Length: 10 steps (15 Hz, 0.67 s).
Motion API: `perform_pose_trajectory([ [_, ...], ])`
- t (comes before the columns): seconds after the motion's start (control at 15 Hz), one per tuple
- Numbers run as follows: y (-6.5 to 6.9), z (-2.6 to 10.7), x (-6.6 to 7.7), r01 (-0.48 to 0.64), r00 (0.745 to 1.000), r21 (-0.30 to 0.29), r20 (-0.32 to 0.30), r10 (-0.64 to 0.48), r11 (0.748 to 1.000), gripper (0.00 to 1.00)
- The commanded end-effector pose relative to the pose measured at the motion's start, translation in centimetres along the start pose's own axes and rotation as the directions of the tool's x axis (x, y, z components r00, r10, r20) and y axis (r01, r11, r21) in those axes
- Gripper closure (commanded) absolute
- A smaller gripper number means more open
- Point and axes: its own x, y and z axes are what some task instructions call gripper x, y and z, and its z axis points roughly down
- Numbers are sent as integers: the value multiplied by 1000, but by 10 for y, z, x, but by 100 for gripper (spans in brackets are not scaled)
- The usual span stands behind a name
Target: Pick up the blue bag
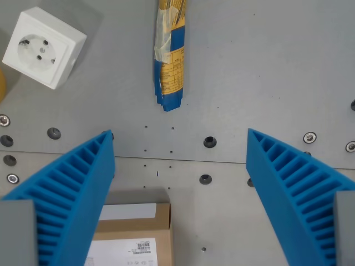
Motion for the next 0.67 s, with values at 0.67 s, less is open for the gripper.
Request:
perform_pose_trajectory([
  [0.67, 0, 19, 4, -6, 999, 1, -35, 6, 1000, 0],
])
